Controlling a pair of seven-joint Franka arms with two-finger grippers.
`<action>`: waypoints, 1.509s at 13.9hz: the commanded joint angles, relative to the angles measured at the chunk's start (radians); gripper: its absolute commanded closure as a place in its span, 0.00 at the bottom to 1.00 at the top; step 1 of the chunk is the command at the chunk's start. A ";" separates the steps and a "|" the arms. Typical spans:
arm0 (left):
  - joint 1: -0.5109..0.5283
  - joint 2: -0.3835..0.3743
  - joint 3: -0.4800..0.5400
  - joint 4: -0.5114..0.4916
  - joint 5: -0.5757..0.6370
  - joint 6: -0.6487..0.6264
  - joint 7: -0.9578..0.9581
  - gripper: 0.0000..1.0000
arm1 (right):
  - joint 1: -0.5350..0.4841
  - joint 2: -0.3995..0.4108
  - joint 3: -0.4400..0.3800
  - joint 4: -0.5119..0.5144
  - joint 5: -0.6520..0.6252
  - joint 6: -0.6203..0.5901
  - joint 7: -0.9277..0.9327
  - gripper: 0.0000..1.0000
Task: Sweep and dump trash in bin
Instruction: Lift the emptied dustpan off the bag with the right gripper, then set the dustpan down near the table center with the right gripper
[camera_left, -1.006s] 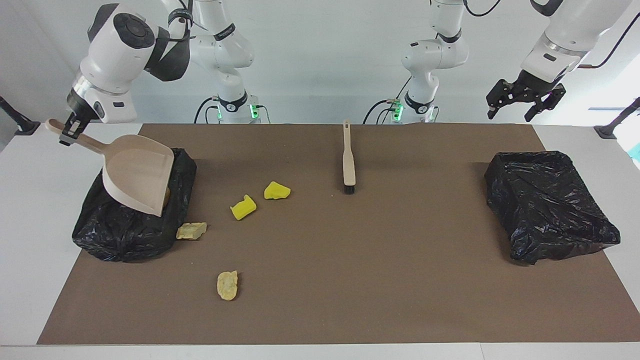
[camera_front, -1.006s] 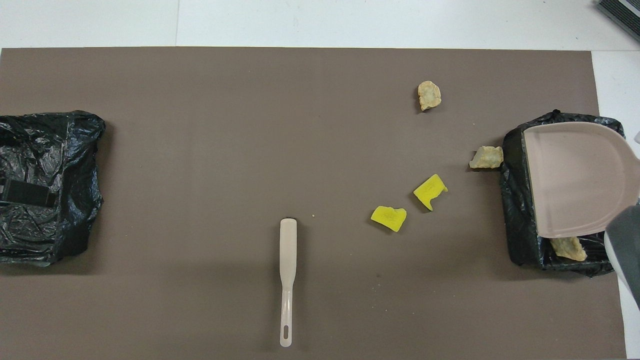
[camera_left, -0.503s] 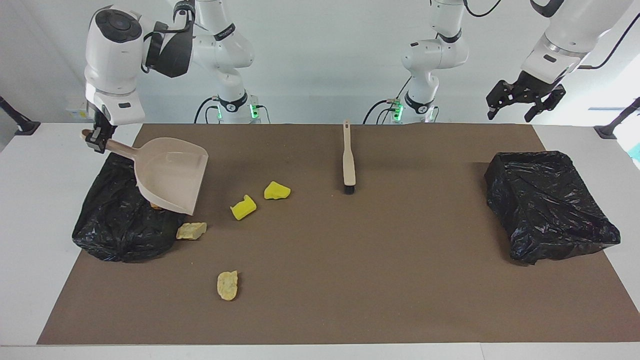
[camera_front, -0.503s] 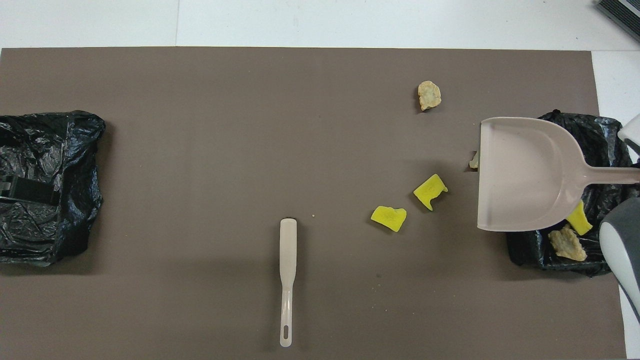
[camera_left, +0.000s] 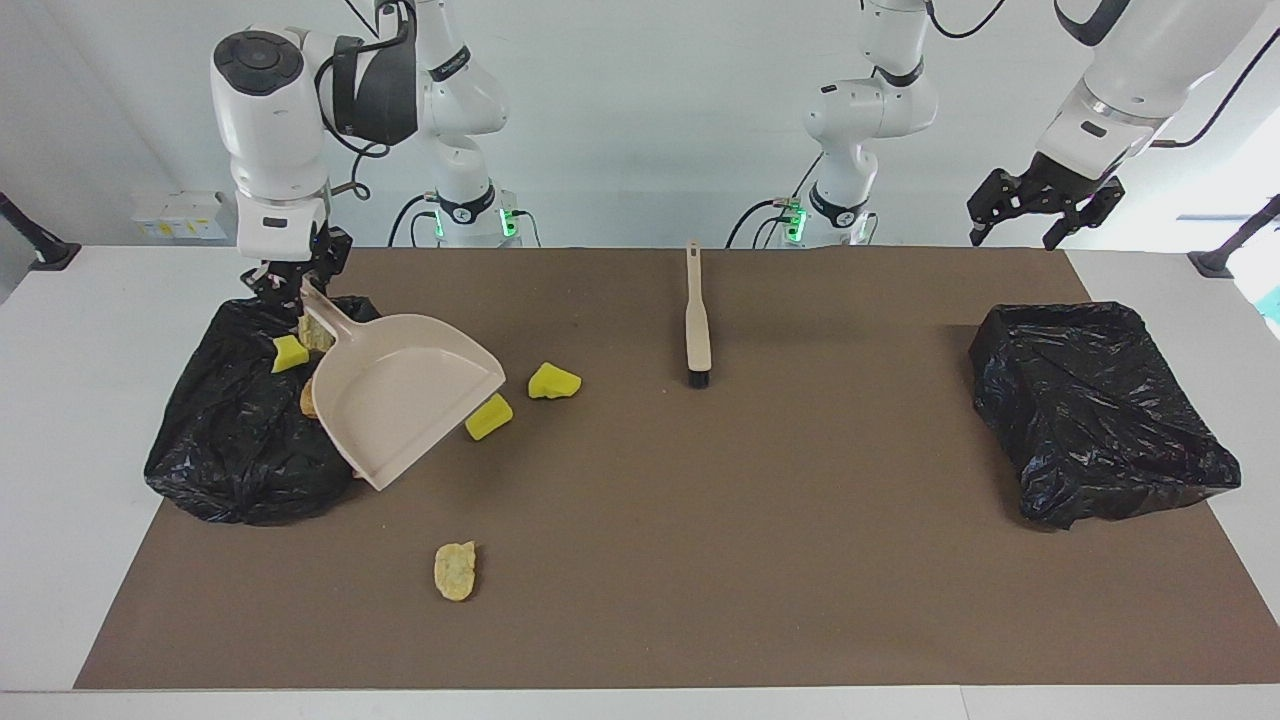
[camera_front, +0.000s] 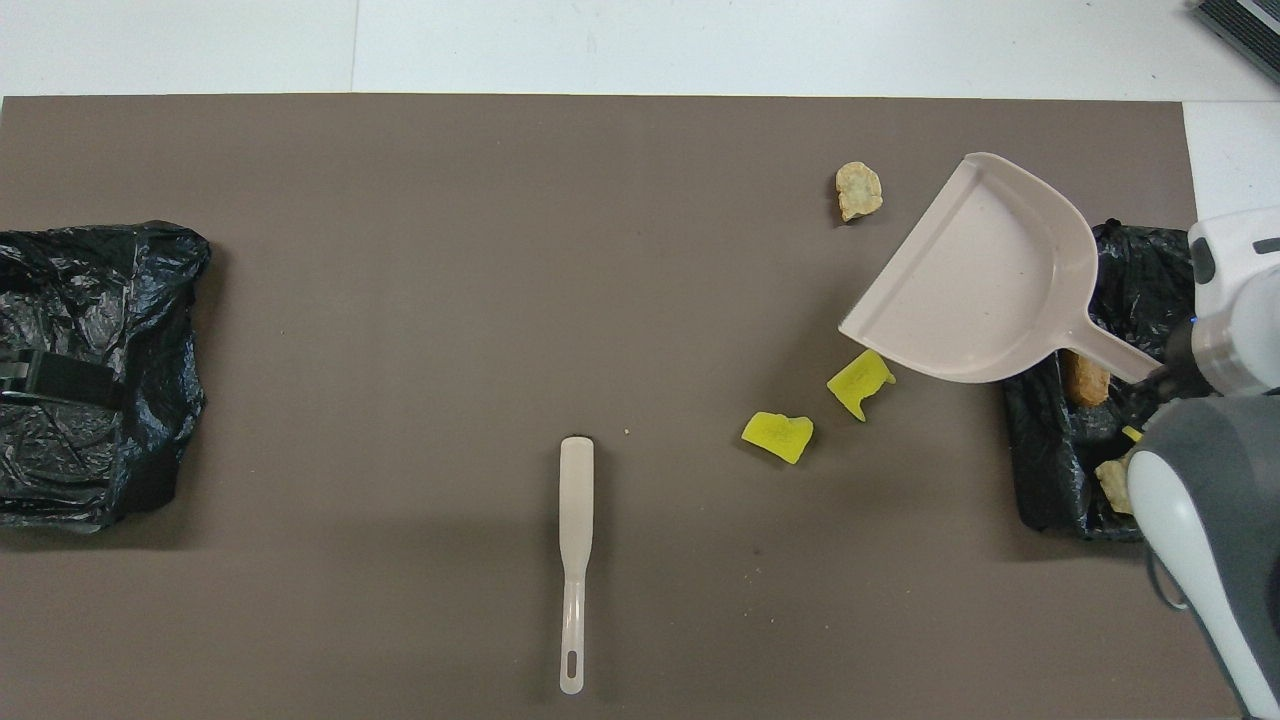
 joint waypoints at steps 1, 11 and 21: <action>-0.011 0.003 0.003 0.015 0.010 -0.016 -0.017 0.00 | 0.048 0.011 -0.002 0.000 0.102 -0.029 0.247 1.00; -0.013 0.003 0.001 0.013 0.005 -0.009 -0.017 0.00 | 0.394 0.274 -0.002 0.151 0.368 0.060 1.060 1.00; -0.020 -0.010 0.000 -0.007 0.005 -0.003 -0.017 0.00 | 0.615 0.632 -0.003 0.429 0.377 0.237 1.432 1.00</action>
